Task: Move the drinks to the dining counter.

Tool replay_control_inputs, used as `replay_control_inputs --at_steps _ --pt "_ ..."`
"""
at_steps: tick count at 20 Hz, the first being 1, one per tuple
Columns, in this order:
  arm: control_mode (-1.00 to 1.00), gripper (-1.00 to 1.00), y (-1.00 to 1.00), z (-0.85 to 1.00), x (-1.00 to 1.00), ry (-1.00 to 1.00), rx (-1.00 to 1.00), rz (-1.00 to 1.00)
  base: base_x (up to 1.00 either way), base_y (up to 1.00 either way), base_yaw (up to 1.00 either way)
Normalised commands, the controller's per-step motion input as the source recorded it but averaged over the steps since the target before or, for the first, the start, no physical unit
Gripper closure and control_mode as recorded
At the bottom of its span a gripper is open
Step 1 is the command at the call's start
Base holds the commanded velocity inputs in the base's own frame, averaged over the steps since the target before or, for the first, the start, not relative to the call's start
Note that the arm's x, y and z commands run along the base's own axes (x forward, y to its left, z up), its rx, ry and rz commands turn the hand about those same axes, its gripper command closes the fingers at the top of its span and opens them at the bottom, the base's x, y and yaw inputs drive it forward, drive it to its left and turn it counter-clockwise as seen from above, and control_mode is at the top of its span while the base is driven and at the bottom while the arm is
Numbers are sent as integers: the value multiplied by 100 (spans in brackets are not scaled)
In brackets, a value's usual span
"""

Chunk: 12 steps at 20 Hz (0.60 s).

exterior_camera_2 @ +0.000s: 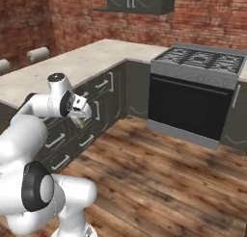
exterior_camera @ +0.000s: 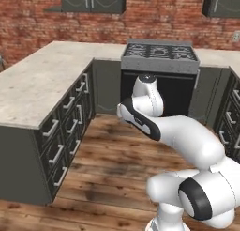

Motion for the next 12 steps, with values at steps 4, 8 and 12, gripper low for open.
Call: replay_control_inputs --at_steps 4,8,12 --pt "100 100 0 0 0 0 0 0 100 -62 0" --pt "100 100 0 0 0 0 0 0 100 -61 0" --pt "100 100 0 0 0 0 0 0 100 -47 14"
